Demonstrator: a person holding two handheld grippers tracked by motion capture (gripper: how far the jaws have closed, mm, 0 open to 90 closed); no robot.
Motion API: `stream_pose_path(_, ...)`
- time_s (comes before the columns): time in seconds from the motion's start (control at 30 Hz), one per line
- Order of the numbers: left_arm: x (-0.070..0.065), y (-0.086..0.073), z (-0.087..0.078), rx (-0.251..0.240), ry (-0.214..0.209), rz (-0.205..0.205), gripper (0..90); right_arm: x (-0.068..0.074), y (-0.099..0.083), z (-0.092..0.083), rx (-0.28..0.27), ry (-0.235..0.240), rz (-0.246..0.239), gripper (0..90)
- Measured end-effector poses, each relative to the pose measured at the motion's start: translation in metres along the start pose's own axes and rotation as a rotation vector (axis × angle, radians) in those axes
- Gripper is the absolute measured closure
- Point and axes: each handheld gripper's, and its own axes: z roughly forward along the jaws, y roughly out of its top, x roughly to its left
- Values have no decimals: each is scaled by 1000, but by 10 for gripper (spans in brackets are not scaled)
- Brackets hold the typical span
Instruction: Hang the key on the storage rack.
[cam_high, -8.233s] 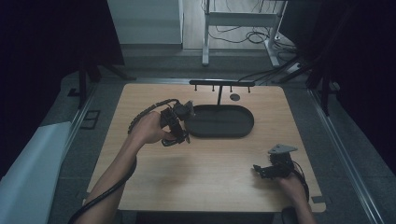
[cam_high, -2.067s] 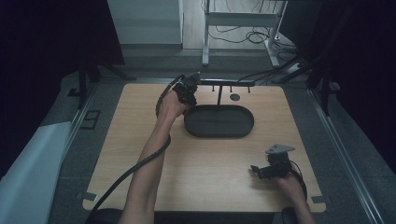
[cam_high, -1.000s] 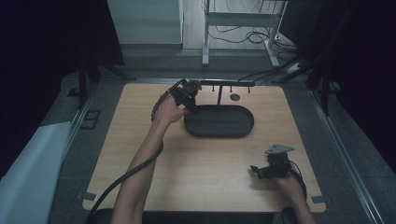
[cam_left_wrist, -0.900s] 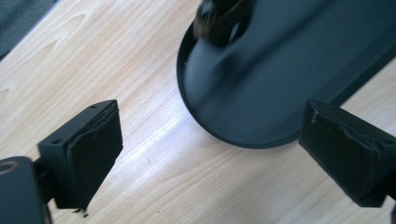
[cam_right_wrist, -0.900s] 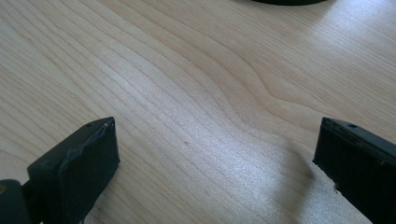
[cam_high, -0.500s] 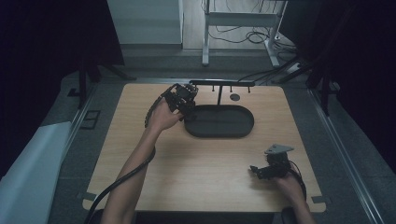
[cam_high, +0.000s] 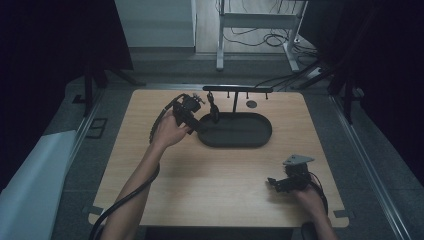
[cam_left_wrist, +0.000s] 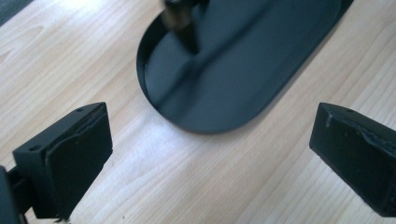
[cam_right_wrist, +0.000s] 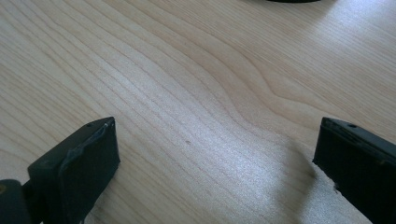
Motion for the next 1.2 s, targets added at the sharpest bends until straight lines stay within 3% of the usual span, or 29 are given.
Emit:
stream_pose_path(0.17, -1, -11, -2, 3, 5, 12, 0, 0, 0, 0, 0, 0, -4, 1)
stream_pose_path(0.9, -8, -60, -15, -47, 12, -31, 0, -2, 0, -2, -6, -13, 5, 1)
stream_pose_path(1.2, -13, -80, -14, -43, 46, -28, 0, -1, 0, -2, -7, -17, 5, 1)
